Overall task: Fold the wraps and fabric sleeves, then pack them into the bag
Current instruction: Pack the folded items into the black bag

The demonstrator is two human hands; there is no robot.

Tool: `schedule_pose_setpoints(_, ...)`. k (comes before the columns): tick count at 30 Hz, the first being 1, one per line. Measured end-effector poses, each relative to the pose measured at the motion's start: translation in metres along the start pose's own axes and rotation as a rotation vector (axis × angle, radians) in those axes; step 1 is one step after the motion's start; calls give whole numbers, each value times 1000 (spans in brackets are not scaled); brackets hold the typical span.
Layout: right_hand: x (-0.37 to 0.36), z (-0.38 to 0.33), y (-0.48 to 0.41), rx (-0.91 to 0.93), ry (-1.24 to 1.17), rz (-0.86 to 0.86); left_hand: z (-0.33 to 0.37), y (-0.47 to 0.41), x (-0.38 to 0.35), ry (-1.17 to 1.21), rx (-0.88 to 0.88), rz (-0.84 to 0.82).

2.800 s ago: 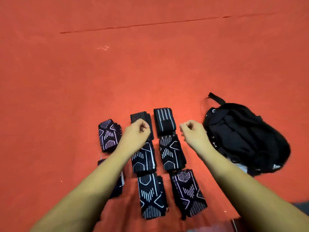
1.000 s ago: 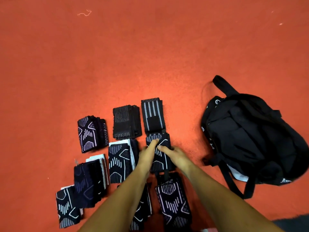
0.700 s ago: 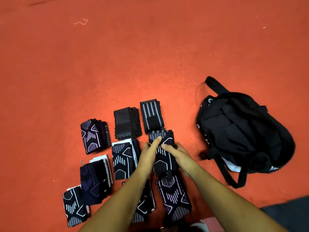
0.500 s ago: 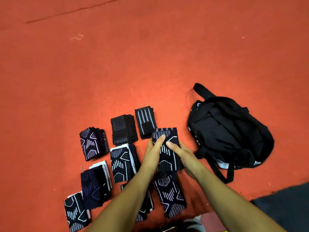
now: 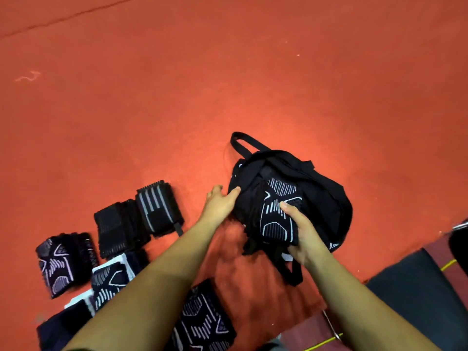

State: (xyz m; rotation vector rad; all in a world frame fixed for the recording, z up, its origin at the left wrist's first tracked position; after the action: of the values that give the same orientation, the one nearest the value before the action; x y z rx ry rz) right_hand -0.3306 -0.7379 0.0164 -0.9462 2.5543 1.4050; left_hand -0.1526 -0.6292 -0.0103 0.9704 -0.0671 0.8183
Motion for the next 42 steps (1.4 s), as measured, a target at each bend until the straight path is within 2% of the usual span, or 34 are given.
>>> schedule_pose_setpoints(5,35,-8,-36,-17,-43,27,-2,-54,-33,111,93,-12)
schedule_pose_setpoints(9,41,-5,-55,-60,-16,2,-26,-89,-47,82,68,-2)
schedule_pose_setpoints(13,45,1,-63,-99,30,-5,-7,-59,-43,130,17,-111)
schedule_pose_setpoints(16,47,-1,-63,-98,30,-18,-14,-46,-38,100,47,-76)
schedule_pose_setpoints(18,45,-6,-60,-89,34,-30,-29,-35,-34,183,67,-65)
schedule_pose_setpoints(23,26,-15,-60,-75,133,-8,-83,20,-27,198,171,-46)
schedule_pose_setpoints(27,7,-4,-50,-93,187,-20,-113,61,-34,266,306,-122)
schedule_pose_setpoints(29,4,6,-43,-111,195,-13,-118,56,-25,112,275,-114)
schedule_pose_setpoints(30,5,12,-41,-113,201,-6,-115,49,-15,10,241,-60)
schedule_pose_setpoints(33,14,26,-36,-111,233,9,-92,26,7,-108,33,71)
schedule_pose_setpoints(35,22,35,-33,-110,244,35,-75,14,6,-124,-51,4)
schedule_pose_setpoints(37,28,40,-32,-94,240,61,-69,5,0,-154,-49,-50)
schedule_pose_setpoints(39,30,44,-31,-82,258,68,-66,1,1,-81,-64,10)
schedule_pose_setpoints(42,33,47,-29,-86,290,46,-57,12,15,167,-130,184)
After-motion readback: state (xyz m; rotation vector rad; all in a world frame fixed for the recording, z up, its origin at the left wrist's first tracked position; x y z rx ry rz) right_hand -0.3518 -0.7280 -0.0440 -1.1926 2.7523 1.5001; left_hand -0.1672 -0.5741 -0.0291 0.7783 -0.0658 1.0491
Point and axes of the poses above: each hand's wrist, its own y-axis away from the middle knuckle, its own x-axis out of the back of the hand, z = x × y, the point moved 4 cm from there along -y, towards the middle knuckle
